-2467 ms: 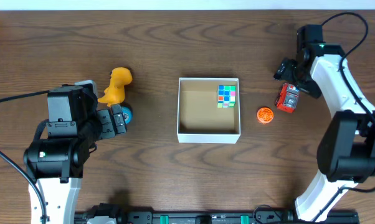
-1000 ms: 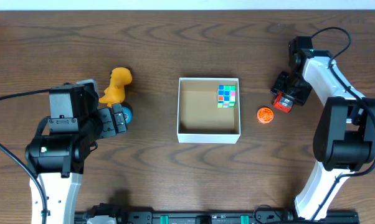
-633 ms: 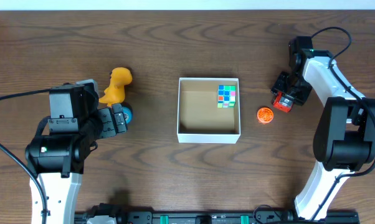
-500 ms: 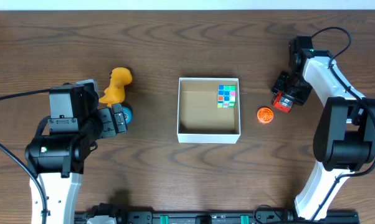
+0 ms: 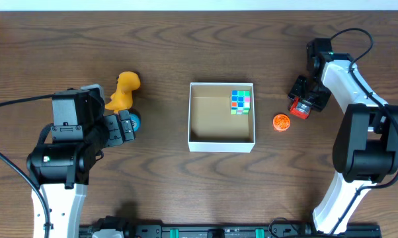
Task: Pack container
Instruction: 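Carry the fire truck left into the white box, then lower the truck beside the cube, adjust it, and release, then lift the right gripper out and move it over the orange ball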
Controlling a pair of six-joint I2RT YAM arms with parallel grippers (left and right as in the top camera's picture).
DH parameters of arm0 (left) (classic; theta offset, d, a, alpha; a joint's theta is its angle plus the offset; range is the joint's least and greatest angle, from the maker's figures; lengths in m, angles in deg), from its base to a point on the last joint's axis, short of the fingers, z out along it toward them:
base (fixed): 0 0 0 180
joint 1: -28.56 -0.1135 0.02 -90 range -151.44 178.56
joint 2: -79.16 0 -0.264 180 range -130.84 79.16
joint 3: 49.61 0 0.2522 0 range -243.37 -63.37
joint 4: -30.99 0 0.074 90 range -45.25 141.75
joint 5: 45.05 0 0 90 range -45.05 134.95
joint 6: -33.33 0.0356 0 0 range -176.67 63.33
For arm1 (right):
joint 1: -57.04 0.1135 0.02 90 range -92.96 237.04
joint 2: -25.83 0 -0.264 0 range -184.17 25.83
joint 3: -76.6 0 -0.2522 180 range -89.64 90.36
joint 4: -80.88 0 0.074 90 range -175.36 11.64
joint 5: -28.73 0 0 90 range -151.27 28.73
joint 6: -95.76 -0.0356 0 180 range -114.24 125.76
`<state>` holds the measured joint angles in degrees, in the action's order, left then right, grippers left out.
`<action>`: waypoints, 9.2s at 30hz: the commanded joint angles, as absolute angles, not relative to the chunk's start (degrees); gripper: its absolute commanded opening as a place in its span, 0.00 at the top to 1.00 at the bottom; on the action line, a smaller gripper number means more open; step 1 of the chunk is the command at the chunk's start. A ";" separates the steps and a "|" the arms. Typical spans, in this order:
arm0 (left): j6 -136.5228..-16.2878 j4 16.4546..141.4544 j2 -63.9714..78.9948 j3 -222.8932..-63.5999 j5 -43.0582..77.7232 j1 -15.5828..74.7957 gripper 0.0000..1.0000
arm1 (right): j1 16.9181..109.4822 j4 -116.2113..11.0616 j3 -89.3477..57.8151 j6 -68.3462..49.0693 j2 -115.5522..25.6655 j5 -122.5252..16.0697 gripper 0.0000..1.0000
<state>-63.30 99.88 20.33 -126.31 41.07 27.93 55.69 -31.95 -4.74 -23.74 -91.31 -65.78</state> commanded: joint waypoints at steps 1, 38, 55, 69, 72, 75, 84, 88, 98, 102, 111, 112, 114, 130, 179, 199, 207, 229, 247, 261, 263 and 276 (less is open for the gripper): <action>-62.95 100.01 20.00 -127.36 41.70 28.11 0.02 | 57.13 -31.73 -4.87 -22.73 -84.91 -67.31 0.99; -62.95 100.01 20.00 -127.36 41.68 28.11 0.02 | 95.21 -39.41 -4.89 -34.10 -79.29 -69.65 0.99; -62.95 100.01 20.00 -127.36 41.68 28.11 0.02 | 95.73 -36.28 -4.94 -40.54 -81.85 -68.67 0.99; -62.95 100.30 20.00 -127.36 41.70 28.11 0.02 | 96.19 -35.78 -5.00 -41.92 -86.33 -67.10 0.99; -62.95 100.45 20.00 -127.36 41.70 28.11 0.02 | 95.03 -37.33 -5.00 -39.12 -87.14 -67.03 0.99; -62.95 100.45 20.00 -127.36 41.70 28.11 0.02 | 93.55 -38.55 -5.00 -37.09 -87.33 -66.99 0.99; -62.97 100.45 20.00 -127.36 41.68 28.11 0.02 | 91.76 -39.21 -5.00 -33.57 -87.47 -67.01 0.82; -62.97 100.47 20.00 -127.36 41.68 28.11 0.02 | 92.22 -39.32 -5.00 -33.33 -87.47 -67.01 0.75; -62.97 100.47 20.00 -127.36 41.70 28.11 0.02 | 92.74 -39.32 -5.00 -33.31 -87.47 -66.99 0.47; -62.95 100.47 20.00 -127.36 41.70 28.11 0.02 | 92.81 -39.32 -5.00 -32.70 -87.47 -66.81 0.35; -62.95 100.47 20.00 -127.36 41.68 28.11 0.02 | 92.67 -39.34 -5.00 -32.72 -87.47 -67.05 0.01; -62.95 100.47 20.00 -127.36 41.68 28.11 0.02 | 92.67 -39.38 -5.00 -32.70 -87.47 -67.10 0.01; -62.95 100.45 20.00 -127.36 41.70 28.11 0.02 | 92.74 -39.56 -4.96 -32.59 -87.42 -67.47 0.03; -62.95 100.47 20.00 -127.36 41.70 28.11 0.02 | 94.95 -35.06 1.18 -20.96 -77.43 -66.79 0.33; -62.95 101.28 20.00 -127.36 41.70 28.11 0.02 | 99.06 -33.75 -1.42 -16.55 -88.67 -70.16 0.91; -62.95 101.28 20.00 -127.36 41.70 28.11 0.02 | 97.70 -30.31 -1.42 -21.42 -88.67 -71.58 0.89; -62.95 101.26 20.00 -127.36 41.70 28.11 0.02 | 98.09 -30.62 -1.42 -17.75 -88.65 -69.72 0.85; -62.95 101.28 20.00 -127.36 41.70 28.11 0.02 | 89.81 -22.88 11.94 -23.08 -71.49 -70.05 0.15; -62.95 101.28 20.00 -127.36 41.70 28.11 0.02 | 66.58 -13.94 2.12 -34.75 -79.73 -65.74 0.01; -62.95 101.28 20.00 -127.36 41.70 28.11 0.02 | 66.58 -28.11 -15.23 -35.41 -81.35 -63.93 0.01; -62.95 101.30 19.98 -127.36 41.70 28.11 0.02 | 66.58 -30.95 -17.29 -34.80 -81.35 -63.16 0.01; -62.95 101.41 20.00 -127.36 41.70 28.11 0.02 | 66.58 -37.94 -21.98 -34.86 -81.35 -64.12 0.04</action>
<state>-63.30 101.17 20.31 -126.31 41.07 27.93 66.86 -37.57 -21.26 -35.19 -81.48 -63.23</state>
